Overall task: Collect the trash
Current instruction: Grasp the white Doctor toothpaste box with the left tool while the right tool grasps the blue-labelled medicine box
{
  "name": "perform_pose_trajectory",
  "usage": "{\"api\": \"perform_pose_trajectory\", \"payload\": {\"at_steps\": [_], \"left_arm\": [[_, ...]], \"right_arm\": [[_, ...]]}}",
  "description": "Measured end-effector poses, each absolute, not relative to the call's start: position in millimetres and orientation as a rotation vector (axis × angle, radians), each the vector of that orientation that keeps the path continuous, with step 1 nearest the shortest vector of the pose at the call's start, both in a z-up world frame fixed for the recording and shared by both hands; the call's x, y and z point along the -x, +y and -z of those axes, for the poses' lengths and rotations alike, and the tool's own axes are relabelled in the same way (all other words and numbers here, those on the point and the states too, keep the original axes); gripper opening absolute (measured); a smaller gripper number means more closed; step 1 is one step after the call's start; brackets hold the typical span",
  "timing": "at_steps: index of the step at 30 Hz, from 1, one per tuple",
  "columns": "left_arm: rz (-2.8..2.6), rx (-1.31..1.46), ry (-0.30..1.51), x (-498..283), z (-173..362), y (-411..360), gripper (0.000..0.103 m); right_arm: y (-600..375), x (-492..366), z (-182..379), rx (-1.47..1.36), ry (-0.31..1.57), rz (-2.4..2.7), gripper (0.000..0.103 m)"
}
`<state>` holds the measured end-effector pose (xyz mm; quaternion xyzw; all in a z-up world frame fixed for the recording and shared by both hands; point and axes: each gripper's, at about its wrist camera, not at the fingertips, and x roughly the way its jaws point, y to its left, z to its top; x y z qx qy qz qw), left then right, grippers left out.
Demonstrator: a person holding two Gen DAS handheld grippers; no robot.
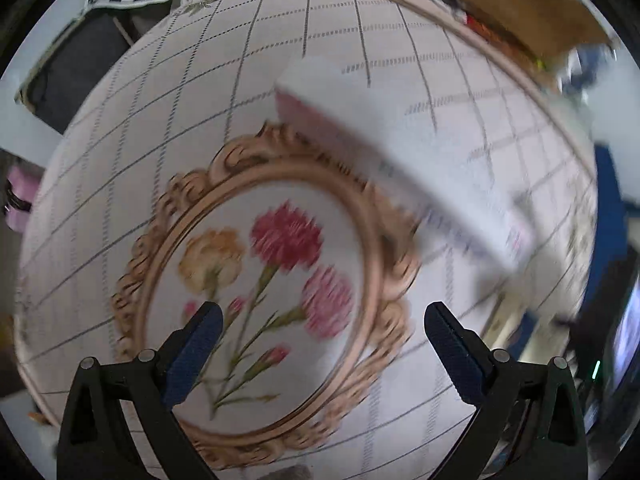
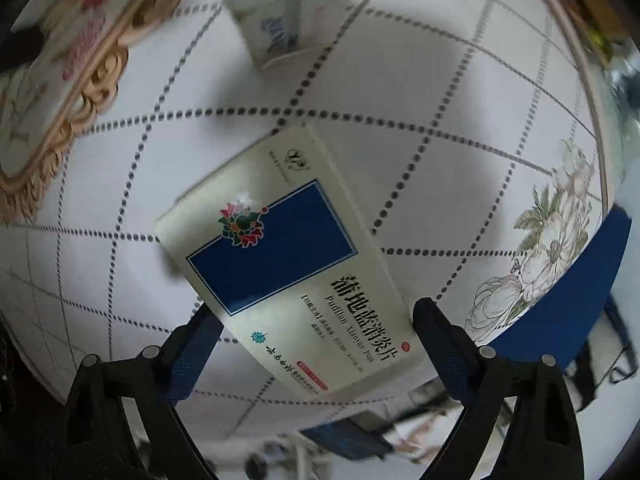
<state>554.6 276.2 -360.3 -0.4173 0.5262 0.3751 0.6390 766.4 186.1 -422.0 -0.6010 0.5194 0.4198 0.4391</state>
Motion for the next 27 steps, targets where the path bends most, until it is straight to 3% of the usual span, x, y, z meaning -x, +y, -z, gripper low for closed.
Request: {"api": "perform_pose_trajectory", "payload": {"at_steps": [6, 13, 16, 17, 18, 24, 26, 27], "left_arm": [[-0.818, 1.096, 1.121, -577, 359, 309, 0.102], [-0.842, 1.249, 1.166, -597, 390, 337, 0.101], [-0.828, 1.241, 1.176, -599, 392, 341, 0.085], [-0.817, 1.203, 1.168, -599, 387, 340, 0.069], [-0.813, 1.132, 1.184, -602, 381, 338, 0.065], [-0.605, 0.701, 1.32, -594, 365, 302, 0.055], [-0.551, 0.609, 1.356, -578, 361, 286, 0.054], [-0.531, 0.586, 1.373, -568, 361, 278, 0.052]], "right_arm": [[154, -835, 415, 0.981, 1.54, -0.711, 0.093], [117, -884, 408, 0.553, 1.624, -0.472, 0.094], [114, -890, 403, 0.484, 1.613, -0.506, 0.096], [114, -893, 401, 0.487, 1.581, -0.516, 0.097], [113, -897, 399, 0.497, 1.544, -0.527, 0.099], [123, -885, 407, 0.639, 1.403, -0.595, 0.1], [121, -875, 404, 0.623, 1.375, -0.59, 0.091], [119, -869, 399, 0.583, 1.376, -0.595, 0.08]]}}
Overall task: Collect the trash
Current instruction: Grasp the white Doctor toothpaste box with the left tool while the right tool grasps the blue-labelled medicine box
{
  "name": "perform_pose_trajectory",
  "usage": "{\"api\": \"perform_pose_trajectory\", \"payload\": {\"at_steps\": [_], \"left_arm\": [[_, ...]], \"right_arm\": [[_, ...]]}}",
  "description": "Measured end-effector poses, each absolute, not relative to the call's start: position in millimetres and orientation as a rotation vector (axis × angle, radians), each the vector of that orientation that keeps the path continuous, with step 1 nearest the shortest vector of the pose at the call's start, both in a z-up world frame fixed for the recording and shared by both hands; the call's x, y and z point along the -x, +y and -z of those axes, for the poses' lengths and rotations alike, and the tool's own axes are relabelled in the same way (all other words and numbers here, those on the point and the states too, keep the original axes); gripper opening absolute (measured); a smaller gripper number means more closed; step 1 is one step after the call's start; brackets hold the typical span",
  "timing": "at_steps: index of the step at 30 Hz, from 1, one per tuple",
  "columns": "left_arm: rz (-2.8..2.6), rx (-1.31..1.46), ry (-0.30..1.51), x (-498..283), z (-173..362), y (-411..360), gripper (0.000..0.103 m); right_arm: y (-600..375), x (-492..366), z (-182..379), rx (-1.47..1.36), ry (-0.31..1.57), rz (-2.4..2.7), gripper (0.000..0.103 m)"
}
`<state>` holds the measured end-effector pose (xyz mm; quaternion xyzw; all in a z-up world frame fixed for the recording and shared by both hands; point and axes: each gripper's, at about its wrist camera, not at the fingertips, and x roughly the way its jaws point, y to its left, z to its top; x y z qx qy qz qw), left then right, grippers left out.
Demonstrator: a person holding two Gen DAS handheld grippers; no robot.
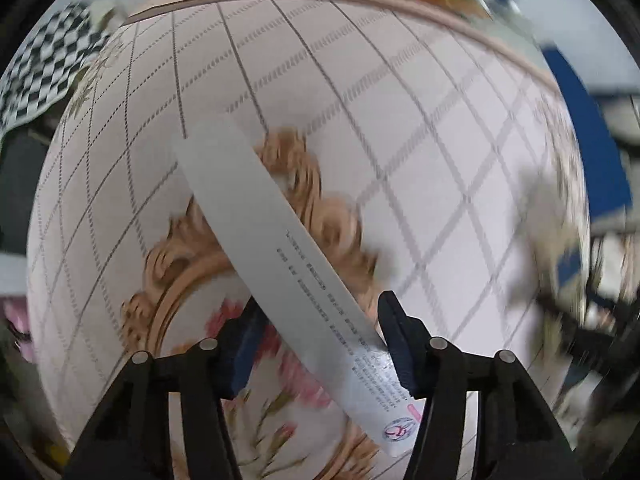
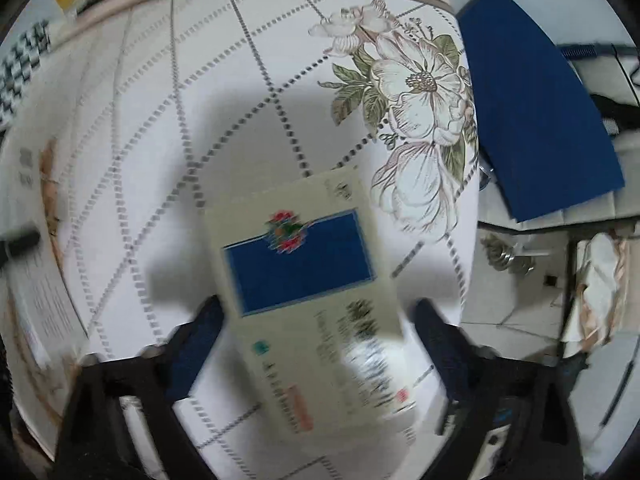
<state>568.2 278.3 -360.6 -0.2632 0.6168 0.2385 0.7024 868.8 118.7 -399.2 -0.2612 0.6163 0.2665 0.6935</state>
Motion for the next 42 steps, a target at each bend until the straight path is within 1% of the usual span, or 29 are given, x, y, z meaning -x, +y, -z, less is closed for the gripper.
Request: {"api": "perform_pose_trajectory", "payload": {"at_steps": [3, 6, 9, 11, 12, 16, 17, 20, 22, 23, 24, 31, 34, 39, 42], "left_arm": [[-0.472, 0.555, 1.405, -542, 360, 257, 0.049], [-0.434, 0.553, 1.431, -511, 362, 238, 0.049], [-0.484, 0.632, 1.407, -487, 364, 242, 0.049], [-0.529, 0.714, 1.369, -478, 363, 251, 0.049], [-0.544, 0.73, 1.353, -477, 361, 254, 0.049], [-0.587, 0.7, 1.332, -478, 356, 269, 0.049], [-0.596, 0.696, 1.339, -481, 357, 272, 0.049], [-0.606, 0.697, 1.352, -488, 365, 273, 0.048], [-0.59, 0.665, 1.343, -489, 363, 271, 0.034], [-0.585, 0.643, 1.342, -489, 361, 269, 0.031], [-0.582, 0.62, 1.34, -488, 358, 266, 0.031], [-0.573, 0.517, 1.294, -478, 330, 228, 0.031], [-0.568, 0.48, 1.266, -487, 312, 191, 0.031], [-0.546, 0.445, 1.22, -450, 296, 175, 0.03], [-0.526, 0.425, 1.188, -429, 276, 165, 0.03]], "right_arm": [[103, -842, 398, 0.515, 1.427, -0.546, 0.08], [82, -804, 399, 0.45, 1.466, -0.502, 0.08], [63, -780, 397, 0.354, 1.501, -0.472, 0.08], [58, -765, 400, 0.362, 1.496, -0.444, 0.082], [61, -764, 401, 0.386, 1.491, -0.444, 0.087], [70, -764, 407, 0.437, 1.475, -0.443, 0.094], [71, -764, 407, 0.45, 1.475, -0.441, 0.094], [75, -759, 398, 0.452, 1.468, -0.441, 0.092], [77, -750, 403, 0.459, 1.455, -0.443, 0.087], [84, -741, 403, 0.466, 1.446, -0.45, 0.085], [85, -739, 401, 0.477, 1.436, -0.463, 0.077], [88, -717, 399, 0.49, 1.42, -0.476, 0.076], [87, -705, 388, 0.477, 1.394, -0.49, 0.076], [71, -688, 368, 0.437, 1.354, -0.515, 0.076], [55, -666, 345, 0.399, 1.317, -0.526, 0.076]]}}
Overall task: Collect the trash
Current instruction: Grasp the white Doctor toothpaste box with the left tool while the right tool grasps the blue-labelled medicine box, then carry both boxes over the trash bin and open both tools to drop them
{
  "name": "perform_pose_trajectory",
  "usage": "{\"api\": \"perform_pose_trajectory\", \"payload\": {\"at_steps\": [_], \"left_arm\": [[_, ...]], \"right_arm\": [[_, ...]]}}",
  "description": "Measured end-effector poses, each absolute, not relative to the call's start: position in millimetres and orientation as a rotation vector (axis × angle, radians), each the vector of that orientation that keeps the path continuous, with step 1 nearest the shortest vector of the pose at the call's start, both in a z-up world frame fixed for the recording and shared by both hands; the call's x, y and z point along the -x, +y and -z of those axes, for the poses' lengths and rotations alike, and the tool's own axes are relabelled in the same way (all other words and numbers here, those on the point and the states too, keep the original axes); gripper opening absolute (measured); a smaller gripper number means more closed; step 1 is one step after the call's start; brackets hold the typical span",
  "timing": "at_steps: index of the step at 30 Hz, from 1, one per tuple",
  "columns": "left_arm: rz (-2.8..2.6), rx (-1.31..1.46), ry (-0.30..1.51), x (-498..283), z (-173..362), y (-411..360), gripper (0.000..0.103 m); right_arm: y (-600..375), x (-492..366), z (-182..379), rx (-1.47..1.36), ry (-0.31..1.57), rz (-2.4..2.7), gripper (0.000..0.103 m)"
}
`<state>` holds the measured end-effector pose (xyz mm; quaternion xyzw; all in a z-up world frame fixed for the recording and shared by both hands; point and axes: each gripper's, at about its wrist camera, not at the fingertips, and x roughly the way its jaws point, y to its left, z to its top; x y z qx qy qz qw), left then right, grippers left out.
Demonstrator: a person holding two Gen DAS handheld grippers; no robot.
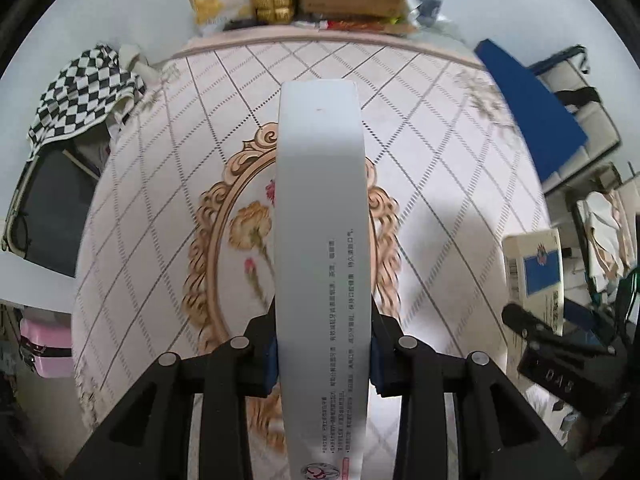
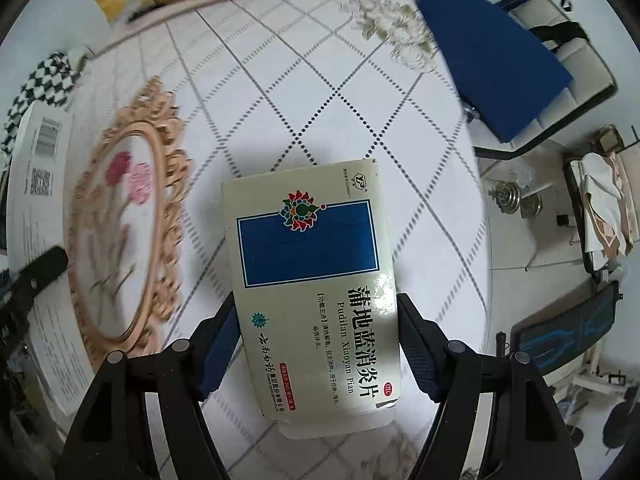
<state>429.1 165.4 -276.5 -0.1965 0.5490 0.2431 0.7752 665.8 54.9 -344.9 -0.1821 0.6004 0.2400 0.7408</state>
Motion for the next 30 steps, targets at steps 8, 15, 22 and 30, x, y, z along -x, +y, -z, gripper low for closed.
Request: {"api": "perform_pose_trajectory", "payload": {"at_steps": [8, 15, 22, 30], "left_arm": [[-0.463, 0.399, 1.089, -336, 220, 125, 0.03], [-0.36, 0.348, 1.019, -209, 187, 81, 0.03], [-0.273, 0.379, 1.1, -107, 210, 52, 0.03], [-0.196, 0.538, 1.327, -40, 311, 11, 0.03]], "right_arm": [[6, -546, 253, 0.3, 1.209, -0.568, 0.076], [-67, -411, 198, 0.187, 1.127, -0.55, 0.076], [-126, -282, 214, 0.094, 1.219, -0.508, 0.076], [-184, -171, 323, 0.129, 1.473, -0.456, 0.076]]}}
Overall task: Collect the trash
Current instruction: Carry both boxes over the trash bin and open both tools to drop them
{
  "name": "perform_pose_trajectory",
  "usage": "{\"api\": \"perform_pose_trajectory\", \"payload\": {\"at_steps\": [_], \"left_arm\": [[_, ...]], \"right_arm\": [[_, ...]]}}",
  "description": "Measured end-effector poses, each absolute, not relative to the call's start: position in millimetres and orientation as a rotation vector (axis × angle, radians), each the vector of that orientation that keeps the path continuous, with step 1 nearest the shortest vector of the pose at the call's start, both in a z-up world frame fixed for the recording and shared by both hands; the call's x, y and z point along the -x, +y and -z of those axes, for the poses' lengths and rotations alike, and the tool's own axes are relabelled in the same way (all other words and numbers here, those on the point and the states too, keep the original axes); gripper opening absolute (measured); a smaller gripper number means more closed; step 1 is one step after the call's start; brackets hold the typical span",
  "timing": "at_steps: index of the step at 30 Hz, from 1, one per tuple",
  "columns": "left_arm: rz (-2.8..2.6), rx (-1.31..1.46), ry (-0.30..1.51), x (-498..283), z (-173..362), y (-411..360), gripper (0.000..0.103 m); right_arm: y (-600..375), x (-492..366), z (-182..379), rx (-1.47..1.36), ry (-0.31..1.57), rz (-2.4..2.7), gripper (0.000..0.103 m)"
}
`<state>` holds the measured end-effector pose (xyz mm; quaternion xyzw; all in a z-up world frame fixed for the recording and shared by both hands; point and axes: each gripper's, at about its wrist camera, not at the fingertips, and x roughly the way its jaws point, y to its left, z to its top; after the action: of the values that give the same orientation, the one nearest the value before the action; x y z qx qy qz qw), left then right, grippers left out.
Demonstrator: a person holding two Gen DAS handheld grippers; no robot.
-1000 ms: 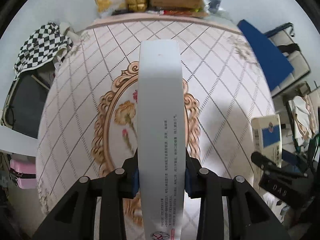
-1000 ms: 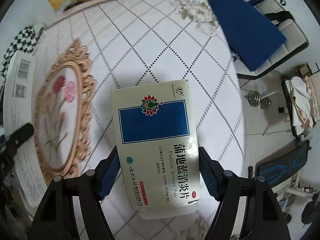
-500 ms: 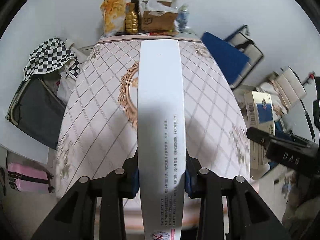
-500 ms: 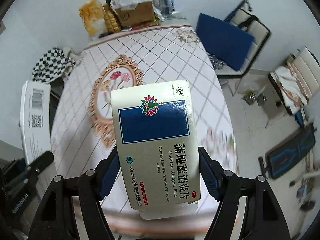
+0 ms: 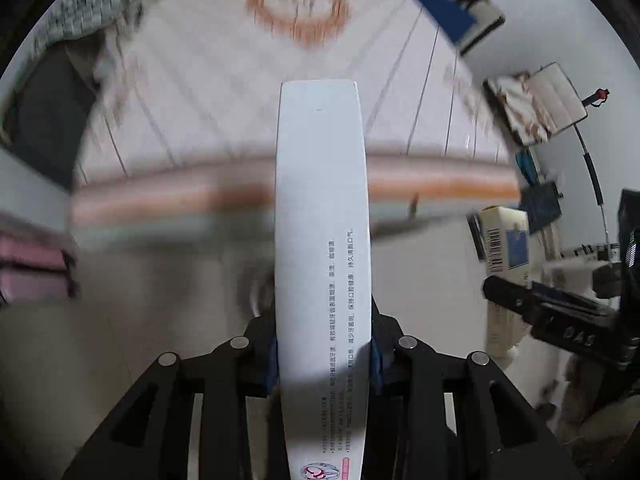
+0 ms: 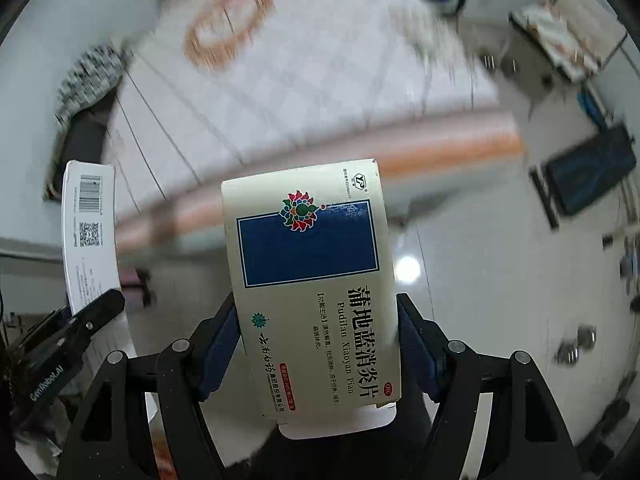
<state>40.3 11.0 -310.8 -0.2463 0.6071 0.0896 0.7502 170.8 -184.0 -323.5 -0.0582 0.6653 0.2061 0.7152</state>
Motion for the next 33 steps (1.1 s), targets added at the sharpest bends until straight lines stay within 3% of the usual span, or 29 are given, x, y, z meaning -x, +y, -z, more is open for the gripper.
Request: {"api": "perform_pose_trajectory", "payload": {"at_steps": [8, 12, 19, 23, 24, 26, 28, 33], "left_arm": [[-0.188, 0.754, 1.513, -36, 478, -14, 0.031], [-0.241, 0.828, 1.564, -53, 582, -11, 0.031], [-0.231, 0.885, 1.594, -80, 708, -9, 0.035], [-0.239, 0.889, 1.584, -84, 735, -8, 0.089], [-0.245, 0.888, 1.582, -83, 737, -6, 0.096], [-0.258, 0.877, 1.587, -76, 739, -4, 0.096], [-0.287, 0.841, 1.584, -71, 735, -3, 0.096], [-0.399, 0.705, 1.521, -42, 706, 15, 0.096]], "right_arm": [[-214, -142, 477, 0.148, 1.658, -0.423, 0.076], [-221, -147, 575, 0.121, 1.709, -0.406, 0.076], [-214, -169, 729, 0.029, 1.782, -0.404, 0.076], [-198, -174, 781, 0.004, 1.803, -0.443, 0.077], [-194, -174, 792, -0.011, 1.815, -0.455, 0.077], [-187, -170, 812, -0.049, 1.849, -0.48, 0.078], [-185, -167, 819, -0.1, 1.863, -0.499, 0.102], [-178, -156, 801, -0.133, 1.813, -0.558, 0.103]]}}
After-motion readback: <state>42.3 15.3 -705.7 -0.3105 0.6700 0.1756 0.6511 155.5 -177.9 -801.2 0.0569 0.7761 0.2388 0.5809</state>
